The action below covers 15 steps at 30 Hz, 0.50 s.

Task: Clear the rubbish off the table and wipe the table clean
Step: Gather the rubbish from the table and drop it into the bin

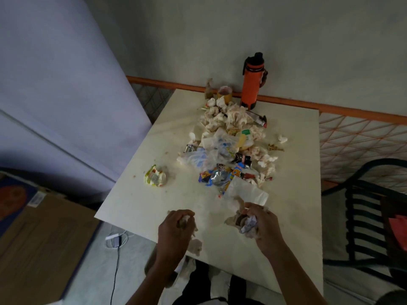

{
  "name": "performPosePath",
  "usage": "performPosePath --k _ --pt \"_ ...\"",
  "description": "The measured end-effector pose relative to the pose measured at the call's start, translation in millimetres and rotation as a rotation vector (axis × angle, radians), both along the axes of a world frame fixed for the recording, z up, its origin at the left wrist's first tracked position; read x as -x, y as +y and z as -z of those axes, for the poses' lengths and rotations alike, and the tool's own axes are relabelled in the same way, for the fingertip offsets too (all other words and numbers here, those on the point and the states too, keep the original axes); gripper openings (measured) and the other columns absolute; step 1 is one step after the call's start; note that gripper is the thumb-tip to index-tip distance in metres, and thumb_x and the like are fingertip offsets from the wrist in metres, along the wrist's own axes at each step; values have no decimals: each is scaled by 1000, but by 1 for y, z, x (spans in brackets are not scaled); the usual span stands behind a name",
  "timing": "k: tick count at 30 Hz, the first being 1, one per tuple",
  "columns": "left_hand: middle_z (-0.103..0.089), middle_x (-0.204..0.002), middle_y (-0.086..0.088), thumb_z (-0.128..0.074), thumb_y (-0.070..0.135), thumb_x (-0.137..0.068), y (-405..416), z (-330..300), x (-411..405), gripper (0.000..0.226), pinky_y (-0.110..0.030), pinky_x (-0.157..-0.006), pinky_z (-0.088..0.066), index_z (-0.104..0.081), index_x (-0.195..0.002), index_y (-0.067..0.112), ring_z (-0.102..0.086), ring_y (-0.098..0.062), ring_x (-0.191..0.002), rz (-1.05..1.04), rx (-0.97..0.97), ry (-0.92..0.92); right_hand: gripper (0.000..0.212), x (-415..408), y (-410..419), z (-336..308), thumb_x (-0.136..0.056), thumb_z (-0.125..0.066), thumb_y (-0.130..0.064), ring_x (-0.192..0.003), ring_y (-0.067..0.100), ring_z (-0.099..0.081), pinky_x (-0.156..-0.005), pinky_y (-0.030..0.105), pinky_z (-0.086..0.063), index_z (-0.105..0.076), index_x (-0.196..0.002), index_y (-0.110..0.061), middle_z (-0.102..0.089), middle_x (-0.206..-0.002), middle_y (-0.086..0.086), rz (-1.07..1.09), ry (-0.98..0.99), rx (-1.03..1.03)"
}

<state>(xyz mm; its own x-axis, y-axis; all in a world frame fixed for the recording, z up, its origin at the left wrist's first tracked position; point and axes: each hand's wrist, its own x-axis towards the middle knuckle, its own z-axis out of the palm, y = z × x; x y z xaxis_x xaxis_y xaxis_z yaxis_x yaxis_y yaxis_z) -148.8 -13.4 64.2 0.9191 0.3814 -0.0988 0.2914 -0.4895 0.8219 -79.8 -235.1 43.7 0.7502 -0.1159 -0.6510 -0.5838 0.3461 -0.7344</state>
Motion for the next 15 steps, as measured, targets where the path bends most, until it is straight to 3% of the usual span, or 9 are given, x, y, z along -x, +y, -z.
performPosePath --k 2,4,7,9,12,13,15 --pt "-68 -81 7 -67 4 -88 -6 1 17 26 -12 -62 -47 -71 -87 30 -67 -6 -70 -31 6 27 31 8 -4 1 -74 -75 -21 -54 36 -59 -57 39 -51 -72 -81 9 -64 -78 39 -42 6 -13" --pt "-69 -82 8 -67 4 -88 -13 1 32 26 -8 -61 -45 -70 -86 30 -66 -3 -73 -57 -16 37 28 16 -8 5 -80 -72 -20 -48 34 -57 -48 31 -49 -70 -73 7 -62 -63 33 -86 32 -3" --pt "-69 -83 7 -68 4 -90 -20 -2 48 22 -8 -63 -47 -72 -87 26 -66 0 -76 -85 -3 31 17 26 -10 4 -92 -60 -11 -41 25 -57 -38 22 -43 -67 -90 5 -64 -59 17 -147 27 -16" --pt "-69 -85 8 -68 6 -90 -19 1 56 20 -11 -65 -49 -73 -89 25 -66 1 -78 -101 -6 20 15 31 -8 4 -94 -57 -5 -45 23 -59 -45 29 -50 -68 -104 -5 -62 -62 11 -166 8 -21" --pt "-69 -89 11 -69 12 -90 -12 7 70 20 -23 -69 -54 -72 -91 32 -66 0 -80 -118 -9 22 33 38 -2 8 -94 -52 3 -43 26 -53 -61 39 -46 -65 -120 -13 -64 -75 22 -177 5 -90" --pt "-69 -90 12 -70 13 -91 -10 9 74 21 -26 -69 -55 -72 -92 34 -66 0 -80 -125 0 25 34 40 -1 5 -94 -52 3 -44 26 -54 -62 38 -45 -65 -122 -12 -66 -84 25 -189 14 -78" --pt "-69 -92 13 -70 15 -91 -5 11 80 21 -31 -71 -57 -72 -93 35 -66 0 -81 -139 12 22 30 44 3 1 -94 -52 3 -44 24 -57 -55 32 -47 -65 -118 -7 -67 -76 21 -219 -1 -92"
